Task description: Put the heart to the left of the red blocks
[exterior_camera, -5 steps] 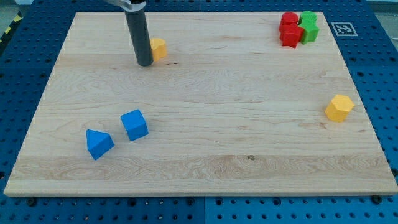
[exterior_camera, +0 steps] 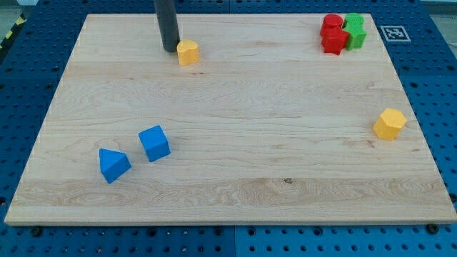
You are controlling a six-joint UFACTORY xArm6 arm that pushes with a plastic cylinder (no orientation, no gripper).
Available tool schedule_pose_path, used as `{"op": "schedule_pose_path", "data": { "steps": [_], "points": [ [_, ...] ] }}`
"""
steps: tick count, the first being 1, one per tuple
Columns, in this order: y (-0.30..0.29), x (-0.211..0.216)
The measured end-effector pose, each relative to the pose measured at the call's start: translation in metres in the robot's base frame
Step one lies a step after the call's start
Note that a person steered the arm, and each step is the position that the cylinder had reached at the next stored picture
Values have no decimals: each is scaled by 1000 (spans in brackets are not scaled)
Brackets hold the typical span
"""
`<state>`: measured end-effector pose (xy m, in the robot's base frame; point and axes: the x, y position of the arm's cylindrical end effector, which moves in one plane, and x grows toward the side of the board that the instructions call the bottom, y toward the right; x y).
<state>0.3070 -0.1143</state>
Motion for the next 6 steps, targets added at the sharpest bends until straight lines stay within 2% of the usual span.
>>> {"op": "schedule_pose_path", "data": {
  "steps": [1, 2, 3, 4, 6],
  "points": [
    [-6, 29],
    [32, 38],
    [86, -14],
    [89, -18],
    [84, 65]
  ]
}}
